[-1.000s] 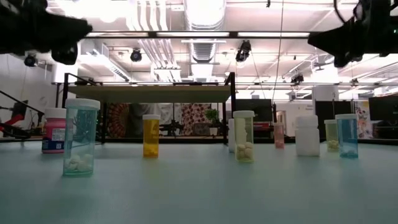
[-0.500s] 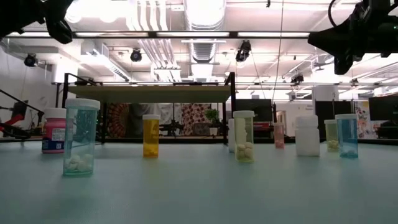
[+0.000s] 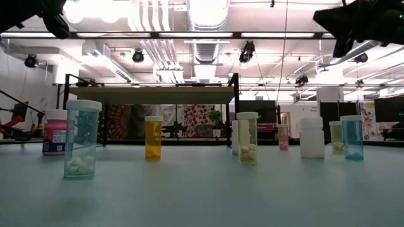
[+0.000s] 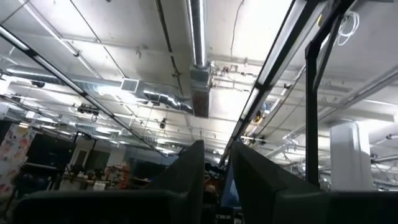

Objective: Pick and place medicine bottles onto shelf by color
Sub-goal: Put the orange pill bottle on the shelf

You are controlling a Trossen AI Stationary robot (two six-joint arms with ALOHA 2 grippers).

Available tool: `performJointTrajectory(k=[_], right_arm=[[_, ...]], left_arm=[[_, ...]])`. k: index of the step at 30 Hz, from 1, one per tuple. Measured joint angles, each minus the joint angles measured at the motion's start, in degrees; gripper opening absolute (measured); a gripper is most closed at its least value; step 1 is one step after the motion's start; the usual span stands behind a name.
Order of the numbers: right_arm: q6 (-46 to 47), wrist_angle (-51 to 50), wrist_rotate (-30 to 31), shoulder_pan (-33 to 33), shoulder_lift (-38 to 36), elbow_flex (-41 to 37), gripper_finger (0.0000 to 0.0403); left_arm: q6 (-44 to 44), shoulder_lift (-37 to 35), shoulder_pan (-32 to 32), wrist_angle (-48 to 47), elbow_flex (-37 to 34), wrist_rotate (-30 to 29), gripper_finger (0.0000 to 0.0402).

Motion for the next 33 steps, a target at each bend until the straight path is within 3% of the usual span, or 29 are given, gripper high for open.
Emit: performJointTrajectory(k=[6, 9, 14, 18, 27, 33], right_arm=[[-0.93, 8.06, -3.03, 0.0, 8.33, 1.75, 0.0031], [-0.57, 8.04, -3.91, 0.14, 12.53, 5.51, 0.0031], [-0.68, 7.46, -10.98, 0.17, 19.93, 12.79, 0.0031], [-2.26, 5.69, -11.5, 1.33, 26.1, 18.44, 0.0031], [-5.46, -4.67, -11.53, 5.4, 39.16, 33.44, 0.0031], [-6.74, -19.26, -11.51, 6.55, 48.3, 45.58, 0.0031]], left_arm=[[4.7, 0.0, 0.0, 2.19, 0.0, 0.0, 0.0065], [7.94, 0.15, 0.0, 2.19, 0.0, 0.0, 0.0065], [8.94, 0.22, 0.0, 2.18, 0.0, 0.0, 0.0065], [8.94, 0.22, 0.0, 2.04, 0.0, 0.0, 0.0065], [8.9, 0.51, 0.0, 1.91, 0.0, 0.0, 0.0065], [8.87, 1.06, 0.0, 1.35, -0.11, 0.02, 0.0065]])
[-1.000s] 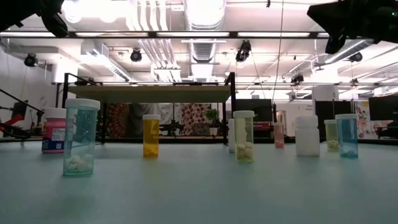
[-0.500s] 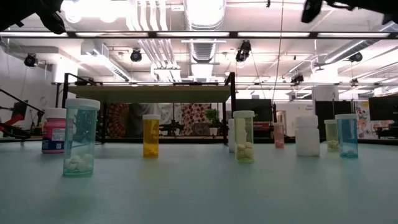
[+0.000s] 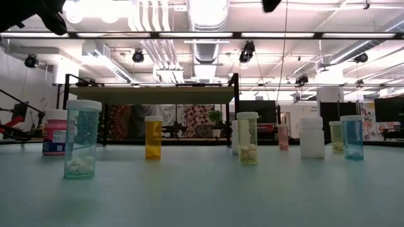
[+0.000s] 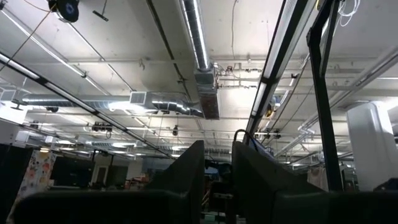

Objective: Pick and place medicine bottles onto shelf by color
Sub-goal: Put the orange pill bottle on the shelf

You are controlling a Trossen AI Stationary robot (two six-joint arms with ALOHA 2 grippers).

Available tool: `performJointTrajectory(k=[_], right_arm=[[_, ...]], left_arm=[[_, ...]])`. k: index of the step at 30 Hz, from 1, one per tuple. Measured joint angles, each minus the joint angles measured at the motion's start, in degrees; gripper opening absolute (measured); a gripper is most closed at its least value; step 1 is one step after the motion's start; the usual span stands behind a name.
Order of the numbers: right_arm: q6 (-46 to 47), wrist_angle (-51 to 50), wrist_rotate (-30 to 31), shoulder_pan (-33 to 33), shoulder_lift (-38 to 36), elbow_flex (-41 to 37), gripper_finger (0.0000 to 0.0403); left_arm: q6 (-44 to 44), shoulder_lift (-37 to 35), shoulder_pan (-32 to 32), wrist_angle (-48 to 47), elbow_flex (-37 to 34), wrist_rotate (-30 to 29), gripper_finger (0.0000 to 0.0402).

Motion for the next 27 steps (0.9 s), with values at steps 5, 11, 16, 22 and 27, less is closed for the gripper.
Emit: performJointTrajectory(k=[5, 11, 16, 22, 27], right_arm=[[-0.56, -9.52, 0.02, 0.01, 7.91, 11.22, 0.0031], [-2.74, -18.61, -0.04, -0.01, 17.79, 22.74, 0.0031], [-4.87, -24.04, -0.04, 0.36, 24.79, 30.43, 0.0031], [-6.55, -28.03, -0.07, 2.38, 31.93, 35.99, 0.0031], [-6.06, -29.07, -0.06, 3.83, 36.53, 37.3, 0.0031]], left_arm=[[-0.48, 1.19, 0.0, -0.02, -0.24, 0.0, 0.0065], [-3.06, 3.01, 0.0, -0.52, -0.37, 0.07, 0.0065], [-3.04, 4.07, 0.0, -0.46, -0.37, 0.07, 0.0065], [-3.1, 4.08, 0.0, -0.31, -0.37, 0.09, 0.0065], [-3.1, 4.23, 0.0, 0.2, -0.37, 0.09, 0.0065]])
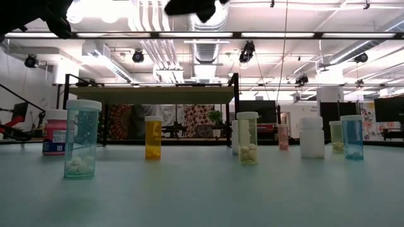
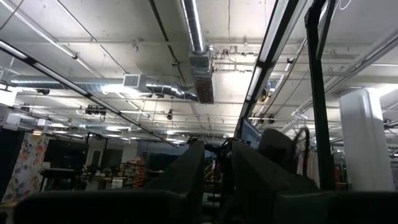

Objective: Pick and place medicine bottles onto shelf by color
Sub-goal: Put the orange pill bottle on the shelf

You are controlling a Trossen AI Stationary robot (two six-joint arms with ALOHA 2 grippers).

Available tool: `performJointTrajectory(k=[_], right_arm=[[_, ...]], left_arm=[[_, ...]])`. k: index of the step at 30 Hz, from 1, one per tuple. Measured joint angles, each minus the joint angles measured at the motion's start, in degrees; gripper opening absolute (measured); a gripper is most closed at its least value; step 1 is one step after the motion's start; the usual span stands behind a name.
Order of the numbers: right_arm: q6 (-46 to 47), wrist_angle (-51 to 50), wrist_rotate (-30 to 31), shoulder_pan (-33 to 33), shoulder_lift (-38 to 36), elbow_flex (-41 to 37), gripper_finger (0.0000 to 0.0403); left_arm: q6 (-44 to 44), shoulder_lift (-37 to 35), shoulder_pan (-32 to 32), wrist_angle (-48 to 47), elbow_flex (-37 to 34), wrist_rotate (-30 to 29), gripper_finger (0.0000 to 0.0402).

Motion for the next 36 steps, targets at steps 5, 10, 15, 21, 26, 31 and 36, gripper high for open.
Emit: performJointTrajectory(k=[5, 10, 15, 21, 26, 31, 36], right_arm=[[4.02, -0.83, 0.01, 0.36, 1.85, 1.34, 0.0033], [7.63, -2.65, 0.07, 1.35, 4.06, 2.33, 0.0066], [9.88, -2.16, 2.61, 2.9, 6.38, 4.13, 0.0134], [11.88, -2.64, 5.19, 3.82, 10.89, 4.82, 0.0214], [13.02, -2.23, 7.54, 3.92, 13.75, 5.95, 0.0252], [12.76, -3.6, 14.01, 3.9, 18.03, 9.39, 0.0255], [12.44, -10.02, 24.27, 3.48, 22.21, 14.38, 0.0244]], left_arm=[[0.08, -0.32, 0.0, 0.43, 0.0, 0.0, 0.0065], [0.11, -0.63, 0.0, 0.7, 0.37, 0.0, 0.0065], [0.12, -0.79, 0.0, 0.57, 0.39, 0.0, 0.0065], [0.13, -0.79, -0.01, 0.48, 0.39, 0.0, 0.0065], [0.15, -0.72, 0.0, 0.43, 0.39, 0.0, 0.0065], [0.17, -0.82, 0.0, 0.54, 0.42, 0.09, 0.0065], [0.7, -0.83, 0.0, 1.0, 0.42, 0.1, 0.0065]])
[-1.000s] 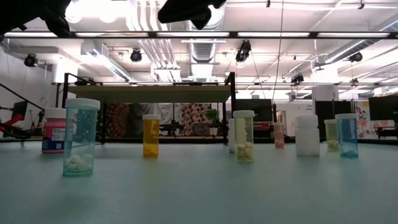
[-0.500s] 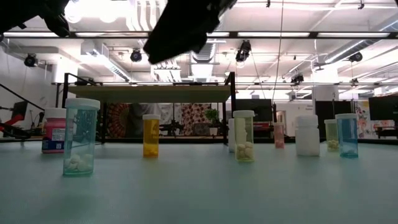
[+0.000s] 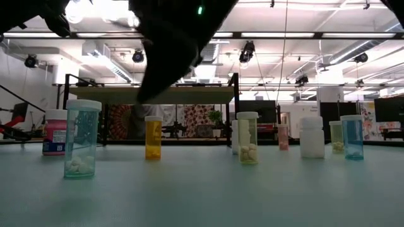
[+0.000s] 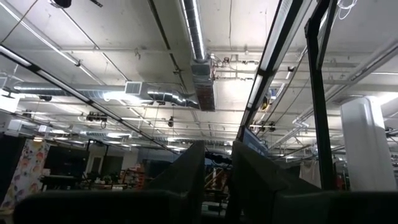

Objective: Pick and place medicine bottles onto shelf by color
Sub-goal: Put the orange pill bottle on the shelf

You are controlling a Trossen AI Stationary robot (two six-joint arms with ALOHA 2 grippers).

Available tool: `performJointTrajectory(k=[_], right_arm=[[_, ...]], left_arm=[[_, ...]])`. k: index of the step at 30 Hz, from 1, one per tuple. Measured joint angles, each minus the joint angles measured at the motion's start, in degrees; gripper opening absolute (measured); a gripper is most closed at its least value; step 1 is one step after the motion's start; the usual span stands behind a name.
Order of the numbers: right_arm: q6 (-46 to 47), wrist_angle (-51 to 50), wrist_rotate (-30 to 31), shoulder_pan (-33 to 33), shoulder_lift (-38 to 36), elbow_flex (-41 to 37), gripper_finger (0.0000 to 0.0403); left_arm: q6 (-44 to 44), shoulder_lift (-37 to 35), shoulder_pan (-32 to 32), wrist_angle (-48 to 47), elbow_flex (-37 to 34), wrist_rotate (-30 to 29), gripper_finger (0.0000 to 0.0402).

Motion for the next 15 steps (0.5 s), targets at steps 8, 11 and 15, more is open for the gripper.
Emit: performJointTrajectory(k=[8, 11, 15], right_arm=[[2.45, -4.2, -1.84, -1.3, 2.4, 2.51, 0.0235], [2.45, -4.51, -3.15, -1.5, 3.18, 2.19, 0.0233], [2.83, -3.99, -5.91, -1.86, 3.71, 2.14, 0.0223]], left_arm=[[0.02, -0.02, 0.0, 0.44, 0.04, 0.03, 0.0065], [0.02, -0.07, 0.0, 0.44, 0.04, 0.03, 0.0065], [0.02, -0.07, 0.0, 0.47, 0.04, 0.03, 0.0065]])
